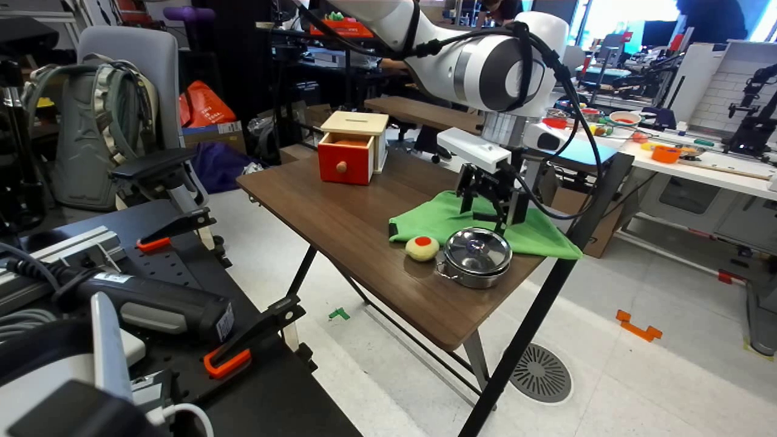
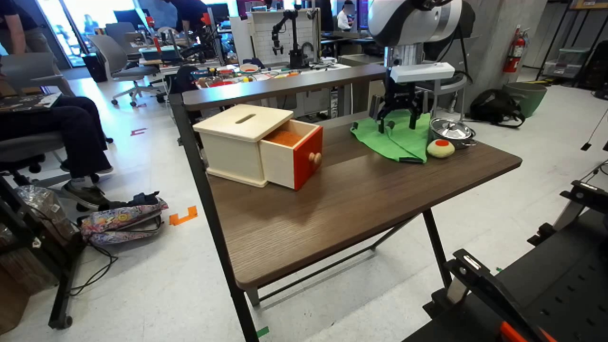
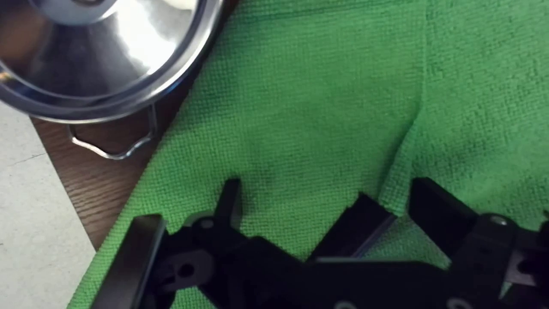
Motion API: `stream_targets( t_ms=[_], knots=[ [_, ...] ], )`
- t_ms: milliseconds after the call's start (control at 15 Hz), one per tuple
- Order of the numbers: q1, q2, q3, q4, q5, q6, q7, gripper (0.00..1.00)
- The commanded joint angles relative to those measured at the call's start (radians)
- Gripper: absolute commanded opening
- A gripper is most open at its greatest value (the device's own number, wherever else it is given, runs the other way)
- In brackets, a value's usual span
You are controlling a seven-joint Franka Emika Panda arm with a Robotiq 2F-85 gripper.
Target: Move the green cloth
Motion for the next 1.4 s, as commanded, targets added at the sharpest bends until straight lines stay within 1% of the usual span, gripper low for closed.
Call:
stream_targets(
  t_ms=[0,333,733,1067,1133,1333],
  knots=[
    [0.013,0.028,0.011,0.03,0.004,0.003,-0.003,1.0],
    [0.055,0.023,0.007,-0.006,-0.005,0.022,0.004,1.0],
    [0.112,0.046,-0.006,-0.039,-0.014,0.028,0.027,1.0],
    [0.148,0.033,-0.012,-0.077,-0.028,0.049,0.023,1.0],
    [0.162,0.038,-0.013,-0.06,-0.03,0.034,0.031,1.0],
    [0.189,0.026,-0.021,-0.09,-0.036,0.041,0.03,1.0]
  ],
)
